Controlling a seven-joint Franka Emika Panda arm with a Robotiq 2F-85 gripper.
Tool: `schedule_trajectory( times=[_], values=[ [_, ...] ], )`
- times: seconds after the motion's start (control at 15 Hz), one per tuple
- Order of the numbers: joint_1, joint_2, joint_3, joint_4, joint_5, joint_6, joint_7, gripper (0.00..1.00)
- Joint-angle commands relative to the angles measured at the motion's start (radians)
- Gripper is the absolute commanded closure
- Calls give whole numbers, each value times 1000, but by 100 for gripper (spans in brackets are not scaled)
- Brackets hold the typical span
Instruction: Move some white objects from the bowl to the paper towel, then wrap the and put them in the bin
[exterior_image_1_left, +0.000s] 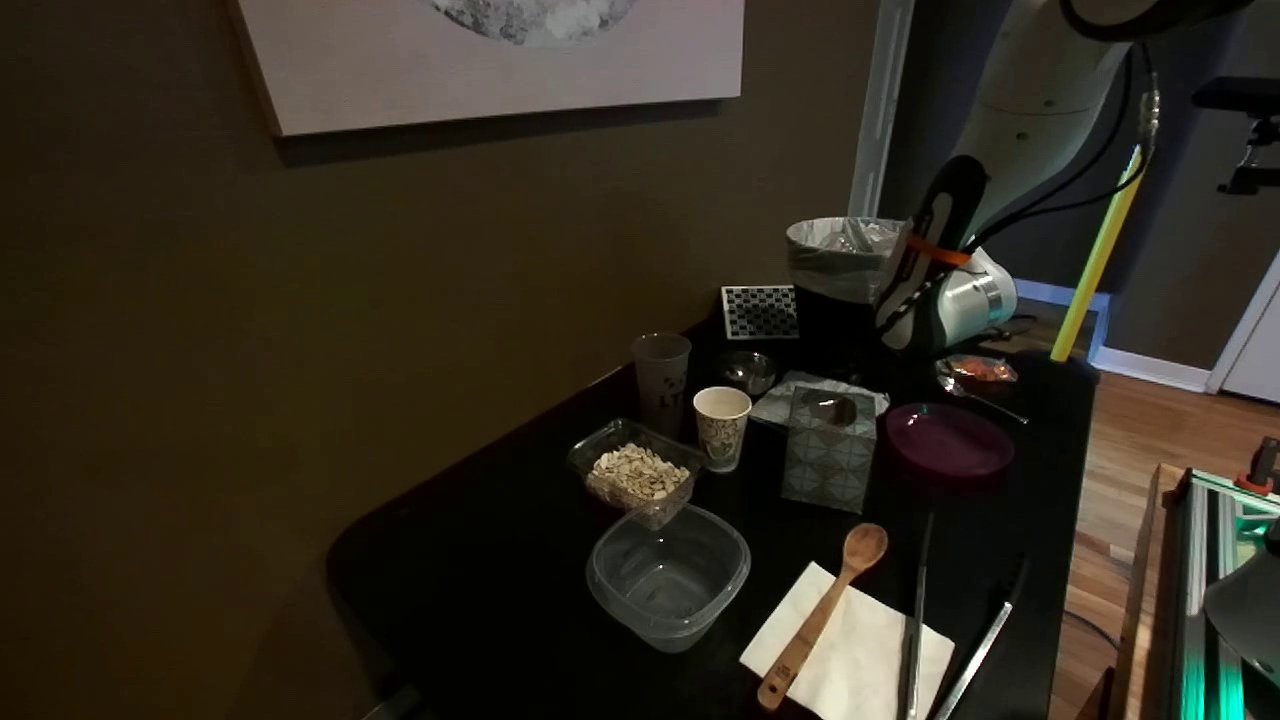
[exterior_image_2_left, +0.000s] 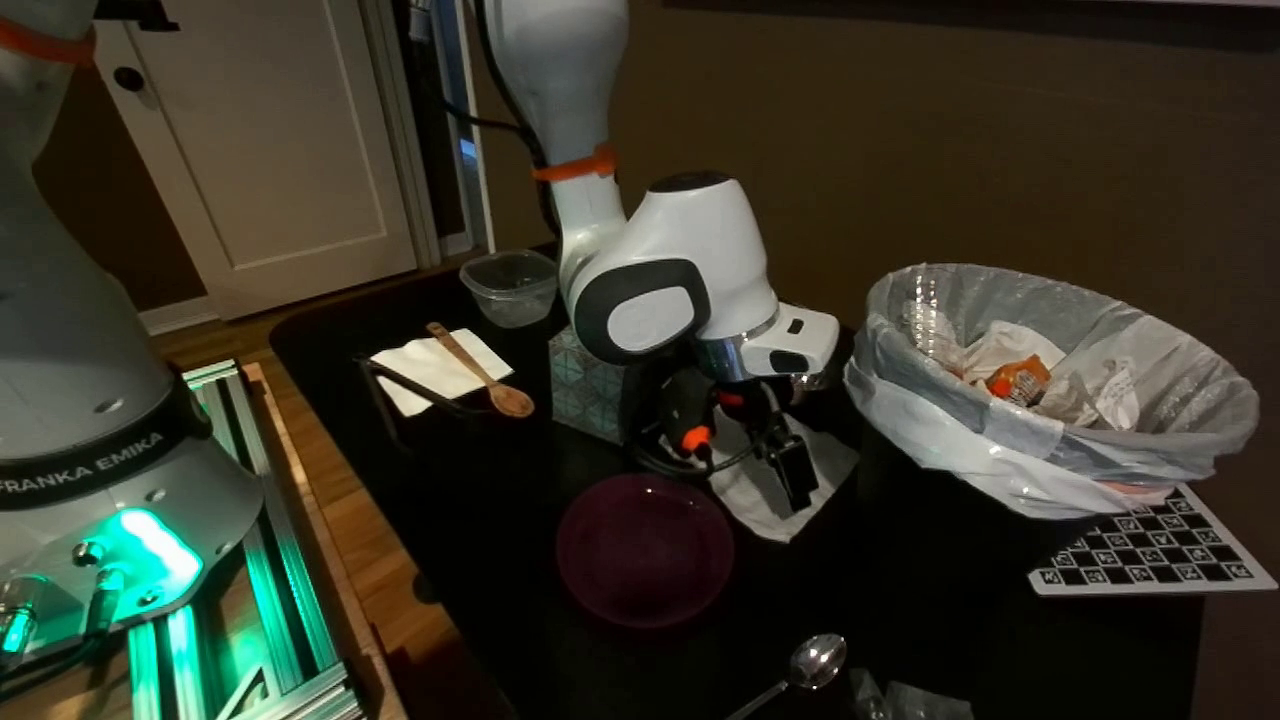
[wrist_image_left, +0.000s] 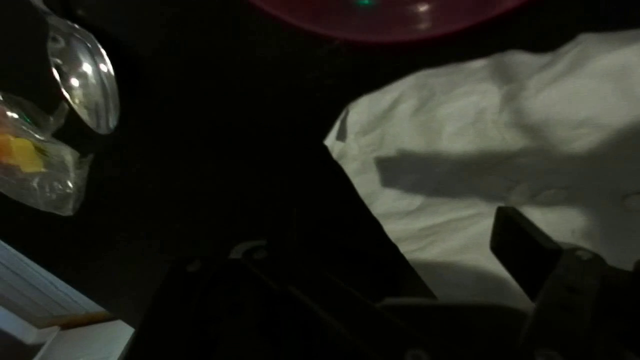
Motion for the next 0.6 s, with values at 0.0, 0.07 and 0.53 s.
schedule_trajectory(
  times=[0.0,0.07,0.53],
  values=[
    [-33,-42,16,-39,-6,-81,6,0],
    [-34,-28,12,-33,0,-87,15,0],
    [-67,15,24,-13,12,-47,54,0]
  ],
)
